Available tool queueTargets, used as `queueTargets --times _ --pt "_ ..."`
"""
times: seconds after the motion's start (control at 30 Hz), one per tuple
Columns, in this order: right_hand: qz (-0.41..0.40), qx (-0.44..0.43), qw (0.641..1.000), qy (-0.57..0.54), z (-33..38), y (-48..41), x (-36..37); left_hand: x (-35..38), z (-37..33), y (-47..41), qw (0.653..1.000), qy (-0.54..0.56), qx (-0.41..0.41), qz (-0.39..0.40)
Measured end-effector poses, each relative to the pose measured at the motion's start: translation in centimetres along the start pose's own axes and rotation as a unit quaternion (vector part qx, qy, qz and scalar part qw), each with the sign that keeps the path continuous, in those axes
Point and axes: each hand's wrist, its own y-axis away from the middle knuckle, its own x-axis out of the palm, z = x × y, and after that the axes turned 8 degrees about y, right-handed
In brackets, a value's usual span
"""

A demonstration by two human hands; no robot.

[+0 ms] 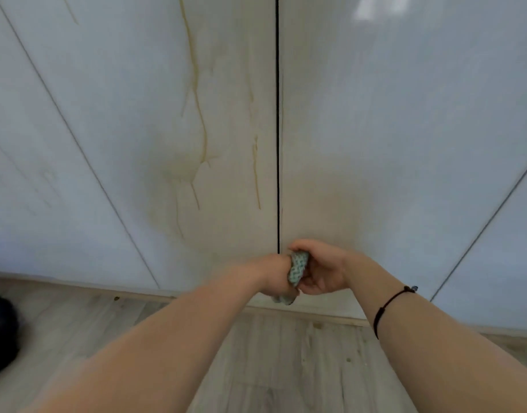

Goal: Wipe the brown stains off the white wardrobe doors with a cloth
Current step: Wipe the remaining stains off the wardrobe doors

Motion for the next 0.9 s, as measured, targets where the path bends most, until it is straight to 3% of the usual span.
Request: queueTargets --times 0.17,0.33,0.47,0.6,0.7,0.9 --pt "0.061 -0.003 0.996 0.070 -2.1 -6.3 0.7 2.0 4.2 0.3 0.996 -0.027 -0.082 0.026" --pt "0.031 -0.008 0.993 0.114 -2.9 -13.1 4.4 2.3 9.4 3.7 0.970 -0.080 -0.216 0.072" --pt "0.000 -0.038 0.992 0.121 -2.7 -17.3 8.5 1.8 13.4 7.2 0.945 -0.148 -0.285 0.060" --pt "-0.068 -0.089 0.985 0.130 -2.9 -19.9 11.5 1.4 17.2 9.4 0.922 -0.144 -0.355 0.054" --pt "-0.120 -0.123 0.960 0.221 -3.7 -20.8 11.3 1.1 19.6 10.4 0.913 -0.127 -0.386 0.036" --pt "-0.171 -0.112 0.949 0.239 -5.0 -20.6 11.2 0.4 23.0 10.8 0.917 -0.118 -0.377 -0.056"
